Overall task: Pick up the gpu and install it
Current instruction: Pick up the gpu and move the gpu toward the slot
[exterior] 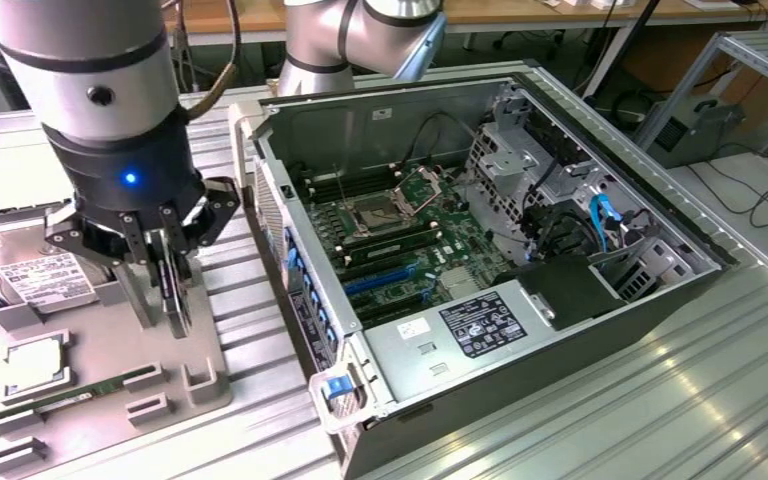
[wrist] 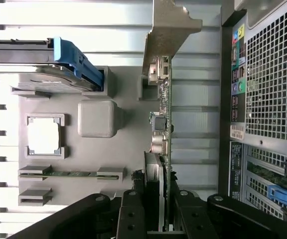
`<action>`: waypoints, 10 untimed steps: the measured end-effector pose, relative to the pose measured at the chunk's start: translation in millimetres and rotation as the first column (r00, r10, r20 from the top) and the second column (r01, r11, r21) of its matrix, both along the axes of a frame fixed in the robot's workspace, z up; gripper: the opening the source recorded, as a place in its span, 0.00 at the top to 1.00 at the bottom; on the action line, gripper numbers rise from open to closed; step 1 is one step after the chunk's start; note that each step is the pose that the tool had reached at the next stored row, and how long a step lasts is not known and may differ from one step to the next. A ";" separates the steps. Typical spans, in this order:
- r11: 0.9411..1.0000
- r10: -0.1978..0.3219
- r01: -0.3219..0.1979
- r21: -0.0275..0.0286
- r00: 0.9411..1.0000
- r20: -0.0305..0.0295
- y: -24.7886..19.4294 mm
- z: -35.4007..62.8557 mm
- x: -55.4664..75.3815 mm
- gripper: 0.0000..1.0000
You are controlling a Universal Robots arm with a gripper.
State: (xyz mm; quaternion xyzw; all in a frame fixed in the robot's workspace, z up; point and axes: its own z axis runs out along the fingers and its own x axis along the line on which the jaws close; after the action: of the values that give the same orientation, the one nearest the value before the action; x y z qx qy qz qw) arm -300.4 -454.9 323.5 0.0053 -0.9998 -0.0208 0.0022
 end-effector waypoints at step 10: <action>1.000 0.000 0.000 -0.001 1.000 0.000 0.0 56.0 0.0 0.73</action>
State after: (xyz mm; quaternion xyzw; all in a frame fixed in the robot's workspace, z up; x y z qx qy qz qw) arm -300.4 -454.9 379.5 0.0053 -0.9998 -0.0202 0.0022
